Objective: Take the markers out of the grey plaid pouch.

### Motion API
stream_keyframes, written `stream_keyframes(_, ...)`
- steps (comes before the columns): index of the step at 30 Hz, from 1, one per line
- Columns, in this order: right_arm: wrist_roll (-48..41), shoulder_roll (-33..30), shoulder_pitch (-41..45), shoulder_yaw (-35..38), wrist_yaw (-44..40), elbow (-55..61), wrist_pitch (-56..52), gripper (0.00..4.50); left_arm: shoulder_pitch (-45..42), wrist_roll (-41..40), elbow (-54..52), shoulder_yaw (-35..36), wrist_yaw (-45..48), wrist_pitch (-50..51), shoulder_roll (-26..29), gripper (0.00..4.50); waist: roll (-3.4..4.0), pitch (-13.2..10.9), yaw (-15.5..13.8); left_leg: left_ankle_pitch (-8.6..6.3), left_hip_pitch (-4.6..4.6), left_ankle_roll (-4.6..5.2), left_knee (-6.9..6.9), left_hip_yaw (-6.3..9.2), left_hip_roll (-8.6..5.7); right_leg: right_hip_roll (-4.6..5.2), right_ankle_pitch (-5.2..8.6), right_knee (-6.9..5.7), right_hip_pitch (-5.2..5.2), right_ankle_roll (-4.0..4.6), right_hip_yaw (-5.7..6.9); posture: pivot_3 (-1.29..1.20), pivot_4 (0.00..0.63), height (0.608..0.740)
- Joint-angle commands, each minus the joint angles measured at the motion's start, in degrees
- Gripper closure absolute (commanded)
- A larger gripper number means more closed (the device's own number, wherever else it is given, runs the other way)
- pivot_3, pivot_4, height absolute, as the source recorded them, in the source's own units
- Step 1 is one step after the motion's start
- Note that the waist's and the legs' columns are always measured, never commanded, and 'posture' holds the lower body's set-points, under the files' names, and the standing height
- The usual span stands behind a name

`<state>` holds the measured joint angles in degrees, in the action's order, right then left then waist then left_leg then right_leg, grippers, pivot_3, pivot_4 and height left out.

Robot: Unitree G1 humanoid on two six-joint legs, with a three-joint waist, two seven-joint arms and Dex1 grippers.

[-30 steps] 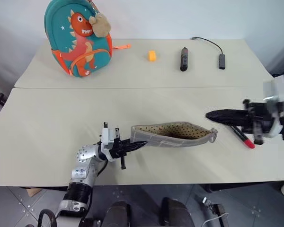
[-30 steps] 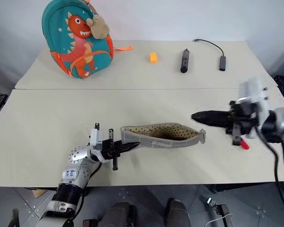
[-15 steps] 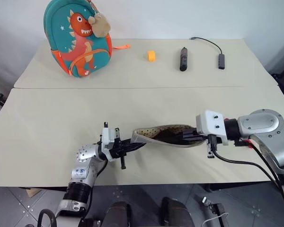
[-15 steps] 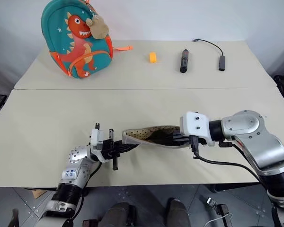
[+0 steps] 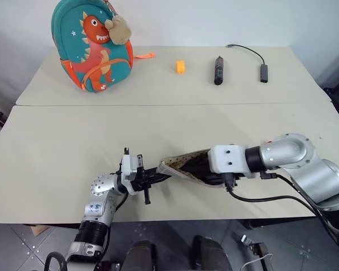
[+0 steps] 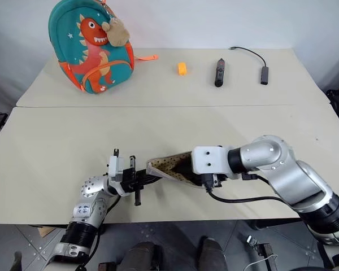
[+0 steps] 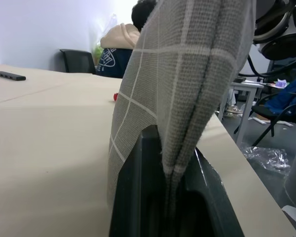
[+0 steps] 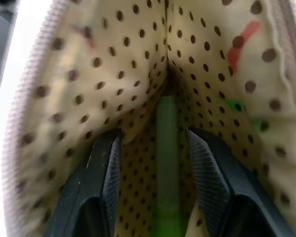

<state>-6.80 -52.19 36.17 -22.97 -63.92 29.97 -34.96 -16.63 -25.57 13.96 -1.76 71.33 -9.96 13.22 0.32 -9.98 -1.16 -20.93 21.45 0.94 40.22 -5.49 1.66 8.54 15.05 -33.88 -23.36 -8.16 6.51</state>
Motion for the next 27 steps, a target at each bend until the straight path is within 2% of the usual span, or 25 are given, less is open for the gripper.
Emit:
stream_keyframes(1,4.0,0.6,1.8,-3.0,1.2,1.5,-3.2,2.35,0.9,-0.4,-0.7,-1.2,0.2,0.2,-0.6,4.50,0.00,0.0,-0.1,0.00,0.00,0.00,0.00,0.00,0.00,0.00,0.00,0.00,0.00,0.00,0.00,0.00,0.150,0.740)
stream_keyframes(5,12.8,2.1,5.0,-8.7,4.1,-1.2,-5.9,2.35,0.9,-0.5,-0.8,-1.1,0.1,0.3,-0.4,4.50,0.01,0.0,0.1,0.00,0.00,0.00,0.00,-0.02,0.00,0.00,0.00,-0.01,-0.01,0.00,-0.01,0.00,0.150,0.740)
stream_keyframes(15,22.2,3.7,6.3,-15.6,2.5,-7.1,-3.9,2.35,1.1,-0.9,-1.1,-1.0,0.0,0.5,0.1,4.50,0.03,0.0,0.2,0.00,0.00,0.00,0.00,-0.05,-0.02,0.00,0.00,-0.02,0.00,0.00,0.00,0.00,0.150,0.740)
stream_keyframes(21,26.7,6.2,5.3,-18.3,2.7,-12.9,-1.3,2.35,0.8,-0.9,-0.6,-0.6,0.0,0.3,0.0,4.50,0.05,0.1,0.4,0.00,-0.02,0.00,0.00,-0.06,-0.02,-0.01,0.00,-0.03,0.03,0.00,0.02,0.00,0.150,0.740)
stream_keyframes(26,29.1,9.2,5.3,-17.6,3.4,-15.4,0.4,2.35,0.6,-0.8,-0.1,-0.3,0.0,0.1,-0.1,4.50,-0.05,0.2,1.2,0.01,-0.22,-0.01,0.00,-0.02,0.00,-0.01,0.00,-0.01,0.27,0.00,0.05,0.00,0.150,0.740)
stream_keyframes(27,29.5,9.8,5.5,-17.4,3.6,-15.9,1.1,2.52,0.5,-0.7,0.1,-0.3,0.0,0.1,-0.2,4.50,-0.07,0.2,1.3,0.01,-0.24,-0.01,0.01,-0.02,0.01,-0.01,0.00,-0.02,0.29,0.00,0.05,0.00,0.150,0.740)
